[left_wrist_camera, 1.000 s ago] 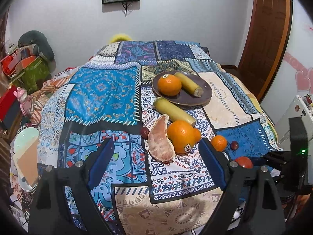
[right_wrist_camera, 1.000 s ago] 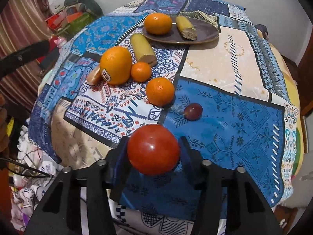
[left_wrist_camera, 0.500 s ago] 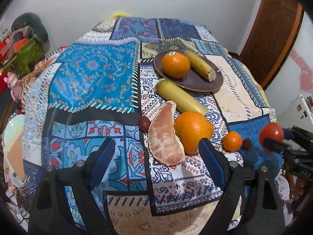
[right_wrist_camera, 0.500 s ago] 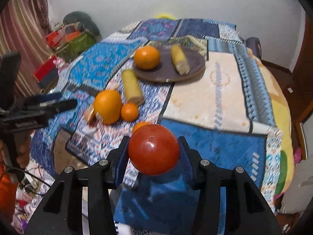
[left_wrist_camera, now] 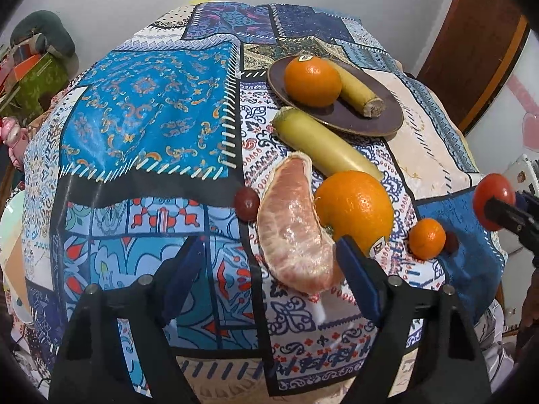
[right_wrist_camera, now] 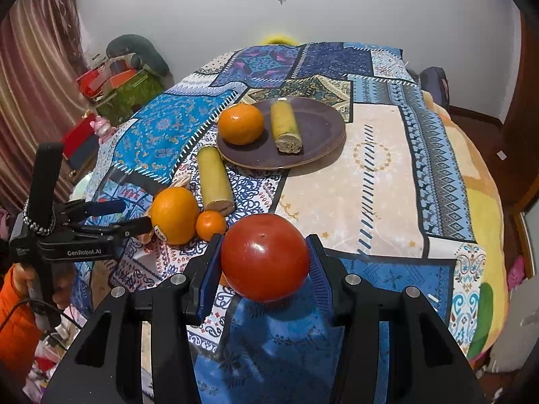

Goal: Organize fruits
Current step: 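Grasp the red tomato with the right tool while the left tool grasps the pomelo segment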

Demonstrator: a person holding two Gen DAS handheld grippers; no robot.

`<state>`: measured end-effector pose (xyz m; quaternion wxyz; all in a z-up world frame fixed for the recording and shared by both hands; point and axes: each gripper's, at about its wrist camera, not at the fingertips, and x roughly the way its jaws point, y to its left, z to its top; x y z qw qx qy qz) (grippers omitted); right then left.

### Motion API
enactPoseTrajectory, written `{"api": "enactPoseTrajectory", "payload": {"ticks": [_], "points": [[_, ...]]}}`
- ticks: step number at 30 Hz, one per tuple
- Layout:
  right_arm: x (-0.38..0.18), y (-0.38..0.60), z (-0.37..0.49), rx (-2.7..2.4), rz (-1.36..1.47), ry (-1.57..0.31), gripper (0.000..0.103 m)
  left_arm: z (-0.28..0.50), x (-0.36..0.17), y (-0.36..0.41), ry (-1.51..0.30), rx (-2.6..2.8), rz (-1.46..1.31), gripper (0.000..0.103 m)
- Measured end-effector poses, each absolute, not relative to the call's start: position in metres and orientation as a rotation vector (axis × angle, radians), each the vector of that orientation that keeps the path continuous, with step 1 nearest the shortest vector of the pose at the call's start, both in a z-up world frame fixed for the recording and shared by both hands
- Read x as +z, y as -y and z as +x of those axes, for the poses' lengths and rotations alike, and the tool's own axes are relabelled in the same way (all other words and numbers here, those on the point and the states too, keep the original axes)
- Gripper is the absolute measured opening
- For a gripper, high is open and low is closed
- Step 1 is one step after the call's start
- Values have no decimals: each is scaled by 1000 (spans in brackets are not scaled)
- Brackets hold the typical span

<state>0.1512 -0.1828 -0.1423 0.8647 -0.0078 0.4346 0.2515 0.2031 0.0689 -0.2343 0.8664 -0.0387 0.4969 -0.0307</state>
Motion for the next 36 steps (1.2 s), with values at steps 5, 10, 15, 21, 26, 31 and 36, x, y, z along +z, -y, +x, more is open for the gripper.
{"api": "enactPoseTrajectory", "payload": {"ticks": [5, 10, 15, 21, 26, 31, 36], "points": [[-146, 182, 155, 538, -7, -919, 45, 216, -231, -72, -1046, -63, -104, 82], [-150, 185, 158, 539, 6, -930, 45, 228, -231, -71, -1046, -55, -104, 79], [-153, 189, 160, 536, 24, -938, 45, 236, -237, -78, -1062, -48, -142, 77], [-156, 191, 163, 540, 34, -947, 45, 225, -246, -79, -1098, -70, -139, 75], [-159, 191, 165, 540, 39, -956, 45, 215, -249, -66, -1112, -115, -99, 75], [-159, 192, 165, 542, 45, -958, 45, 226, -257, -54, -1132, -130, -93, 75], [-158, 194, 165, 538, 47, -953, 45, 233, -265, -45, -1135, -146, -85, 70]]}}
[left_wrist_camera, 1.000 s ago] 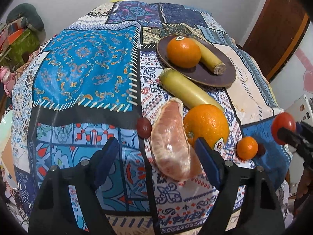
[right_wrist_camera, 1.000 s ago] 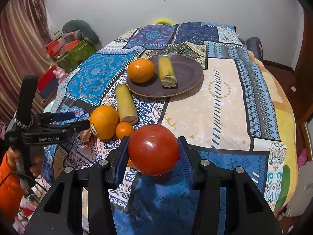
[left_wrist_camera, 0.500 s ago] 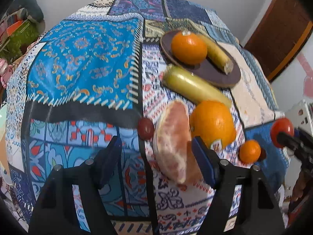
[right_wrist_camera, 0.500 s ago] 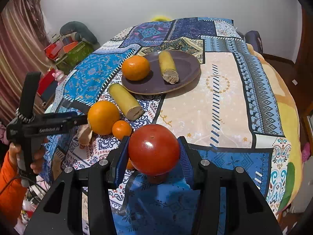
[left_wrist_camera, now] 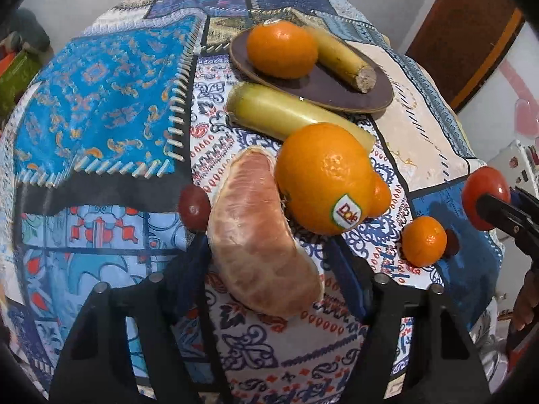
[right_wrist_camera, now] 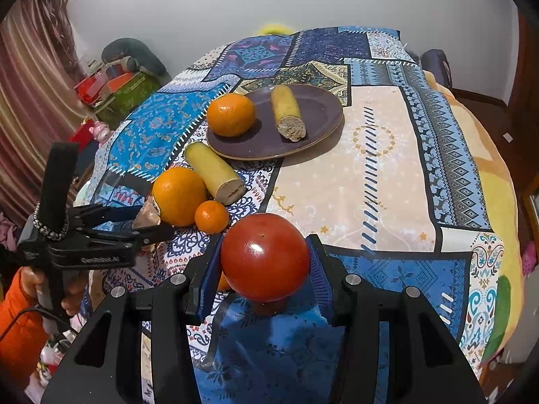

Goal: Organize fruits
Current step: 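Grasp the red tomato with the right tool while the left tool grasps the pomelo segment, then place the pomelo segment and tomato on the brown plate, opening both tools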

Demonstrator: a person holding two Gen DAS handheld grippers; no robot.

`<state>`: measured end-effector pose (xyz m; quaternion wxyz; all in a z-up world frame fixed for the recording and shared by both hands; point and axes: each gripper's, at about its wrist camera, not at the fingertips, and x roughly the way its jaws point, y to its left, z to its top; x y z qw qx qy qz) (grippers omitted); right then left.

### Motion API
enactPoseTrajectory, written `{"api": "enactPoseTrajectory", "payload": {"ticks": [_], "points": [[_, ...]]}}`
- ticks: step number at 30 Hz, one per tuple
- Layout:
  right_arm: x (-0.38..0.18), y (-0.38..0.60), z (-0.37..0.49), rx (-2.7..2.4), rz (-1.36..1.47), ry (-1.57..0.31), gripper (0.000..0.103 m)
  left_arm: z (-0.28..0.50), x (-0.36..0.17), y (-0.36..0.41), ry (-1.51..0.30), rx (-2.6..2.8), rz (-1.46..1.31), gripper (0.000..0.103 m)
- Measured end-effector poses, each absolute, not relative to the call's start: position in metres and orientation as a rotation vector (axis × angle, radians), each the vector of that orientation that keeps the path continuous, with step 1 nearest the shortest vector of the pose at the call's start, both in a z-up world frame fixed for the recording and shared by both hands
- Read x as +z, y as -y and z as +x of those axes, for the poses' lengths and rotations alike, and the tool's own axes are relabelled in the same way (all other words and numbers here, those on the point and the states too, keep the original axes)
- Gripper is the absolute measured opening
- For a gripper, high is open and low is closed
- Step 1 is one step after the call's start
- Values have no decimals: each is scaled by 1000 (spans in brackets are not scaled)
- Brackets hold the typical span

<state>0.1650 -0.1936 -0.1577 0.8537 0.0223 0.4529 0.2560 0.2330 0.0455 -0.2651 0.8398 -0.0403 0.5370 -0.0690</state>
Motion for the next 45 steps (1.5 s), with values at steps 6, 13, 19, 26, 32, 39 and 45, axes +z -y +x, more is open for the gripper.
{"api": "enactPoseTrajectory", "payload": {"ticks": [6, 13, 19, 26, 32, 39, 45], "points": [[-157, 194, 164, 543, 45, -949, 45, 223, -263, -51, -1113, -144, -66, 60], [-155, 194, 164, 540, 45, -941, 45, 199, -257, -64, -1123, -171, -76, 60], [-155, 194, 165, 538, 40, -941, 45, 202, -259, -70, -1144, -179, -119, 61], [-153, 194, 166, 534, 29, -935, 45, 224, -263, -71, -1128, -151, -175, 61], [-151, 197, 166, 524, 26, -922, 45, 225, -260, -75, -1117, -112, -173, 45], [-146, 200, 170, 512, 25, -903, 45, 206, -242, -82, -1068, -75, -150, 44], [-141, 200, 172, 503, 21, -885, 45, 201, -207, -81, -971, -65, -142, 44]]}}
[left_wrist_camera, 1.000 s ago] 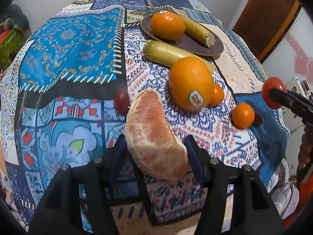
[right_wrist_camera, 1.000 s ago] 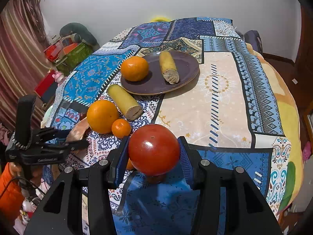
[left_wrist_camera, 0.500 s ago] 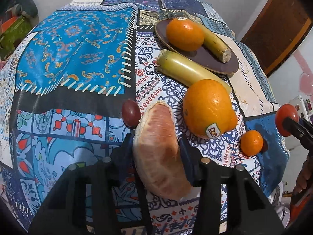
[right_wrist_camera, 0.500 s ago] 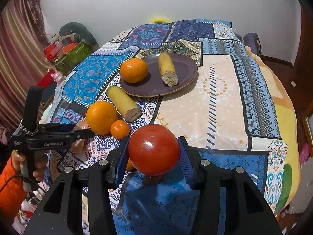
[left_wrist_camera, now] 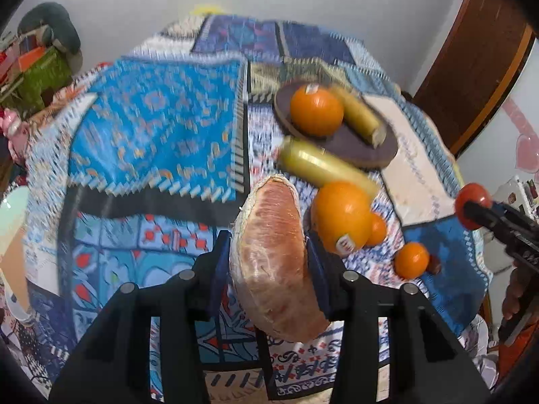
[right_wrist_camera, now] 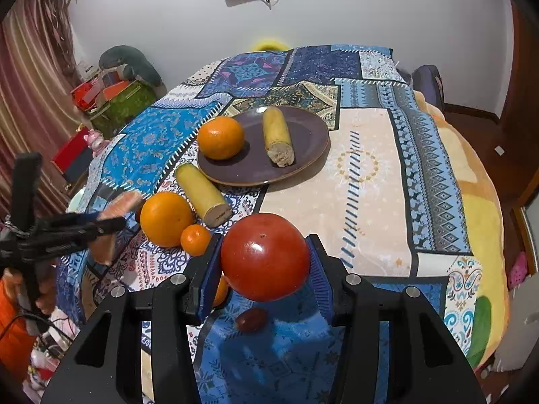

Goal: Organize fruits
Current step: 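Place the pomelo segment and tomato on the brown plate, opening both tools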

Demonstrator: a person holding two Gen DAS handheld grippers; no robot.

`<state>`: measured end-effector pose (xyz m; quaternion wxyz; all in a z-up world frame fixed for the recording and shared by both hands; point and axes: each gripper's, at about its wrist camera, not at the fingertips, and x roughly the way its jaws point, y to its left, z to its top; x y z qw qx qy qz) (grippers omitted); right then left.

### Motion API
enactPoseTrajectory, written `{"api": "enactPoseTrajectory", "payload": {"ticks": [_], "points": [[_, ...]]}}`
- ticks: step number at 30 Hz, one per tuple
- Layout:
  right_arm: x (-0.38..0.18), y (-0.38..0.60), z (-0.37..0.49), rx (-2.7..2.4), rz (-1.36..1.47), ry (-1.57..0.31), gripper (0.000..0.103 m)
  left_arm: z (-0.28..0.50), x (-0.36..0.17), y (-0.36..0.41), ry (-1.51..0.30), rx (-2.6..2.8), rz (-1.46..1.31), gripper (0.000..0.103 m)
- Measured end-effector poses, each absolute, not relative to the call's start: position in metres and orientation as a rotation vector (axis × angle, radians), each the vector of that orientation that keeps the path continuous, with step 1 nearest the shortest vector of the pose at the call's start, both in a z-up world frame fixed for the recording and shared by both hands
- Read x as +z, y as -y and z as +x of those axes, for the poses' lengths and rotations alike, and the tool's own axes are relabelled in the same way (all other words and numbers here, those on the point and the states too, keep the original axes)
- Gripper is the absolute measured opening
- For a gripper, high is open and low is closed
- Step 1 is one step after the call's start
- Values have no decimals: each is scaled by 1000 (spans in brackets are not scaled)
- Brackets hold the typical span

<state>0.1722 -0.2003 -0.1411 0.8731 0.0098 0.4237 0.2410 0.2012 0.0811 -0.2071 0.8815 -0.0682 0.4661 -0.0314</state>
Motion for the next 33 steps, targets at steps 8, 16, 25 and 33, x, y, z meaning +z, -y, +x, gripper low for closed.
{"api": "enactPoseTrajectory", "payload": {"ticks": [8, 16, 25, 33], "points": [[-125, 200, 184, 497, 4, -837, 45, 213, -165, -65, -861, -106, -134, 44], [-105, 199, 199, 485, -17, -758, 45, 236, -148, -44, -811, -159, -121, 44], [-97, 199, 223, 463, -22, -711, 45, 275, -142, -22, -780, -192, -117, 44], [-93, 196, 254, 454, -25, -682, 45, 312, -147, -6, -781, -206, -116, 44]]}}
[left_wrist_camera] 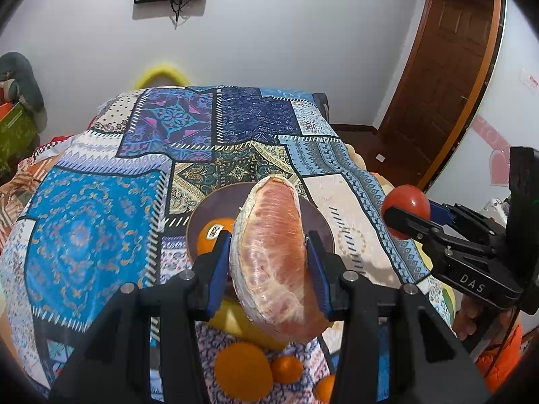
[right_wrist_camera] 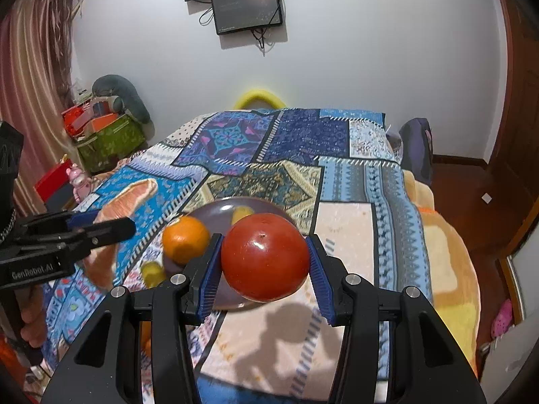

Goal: Organize fruits
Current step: 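Place the pomelo segment and tomato on the brown plate, opening both tools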

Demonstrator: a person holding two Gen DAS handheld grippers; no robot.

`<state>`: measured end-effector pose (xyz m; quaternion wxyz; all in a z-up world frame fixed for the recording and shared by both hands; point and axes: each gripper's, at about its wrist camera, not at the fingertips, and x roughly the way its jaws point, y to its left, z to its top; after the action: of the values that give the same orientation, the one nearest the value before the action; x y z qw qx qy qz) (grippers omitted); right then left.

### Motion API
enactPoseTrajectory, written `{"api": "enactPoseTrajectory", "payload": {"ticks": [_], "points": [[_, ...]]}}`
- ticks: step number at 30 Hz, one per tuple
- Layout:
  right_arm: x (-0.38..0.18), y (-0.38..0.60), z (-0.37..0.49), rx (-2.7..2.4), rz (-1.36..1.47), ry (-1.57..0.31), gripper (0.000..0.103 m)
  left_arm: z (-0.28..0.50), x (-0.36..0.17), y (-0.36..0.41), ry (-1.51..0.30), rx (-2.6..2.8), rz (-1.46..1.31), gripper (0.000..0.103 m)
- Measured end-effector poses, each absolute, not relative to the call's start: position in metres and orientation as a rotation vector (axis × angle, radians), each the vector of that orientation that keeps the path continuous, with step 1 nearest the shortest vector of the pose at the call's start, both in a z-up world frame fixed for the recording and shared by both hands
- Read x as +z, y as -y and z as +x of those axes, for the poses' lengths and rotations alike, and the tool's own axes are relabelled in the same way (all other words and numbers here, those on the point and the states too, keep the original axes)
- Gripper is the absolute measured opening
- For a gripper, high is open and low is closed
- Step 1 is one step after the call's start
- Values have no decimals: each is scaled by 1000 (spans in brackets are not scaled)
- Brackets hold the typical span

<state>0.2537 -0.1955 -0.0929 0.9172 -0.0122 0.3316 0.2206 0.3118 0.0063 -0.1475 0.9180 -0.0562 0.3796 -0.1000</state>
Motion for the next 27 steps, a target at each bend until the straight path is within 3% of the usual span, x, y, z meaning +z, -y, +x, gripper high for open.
{"api": "enactPoseTrajectory", "payload": {"ticks": [27], "points": [[-149, 173, 351, 462, -68, -821, 45, 406, -200, 9, -891, -195, -161, 44]]}}
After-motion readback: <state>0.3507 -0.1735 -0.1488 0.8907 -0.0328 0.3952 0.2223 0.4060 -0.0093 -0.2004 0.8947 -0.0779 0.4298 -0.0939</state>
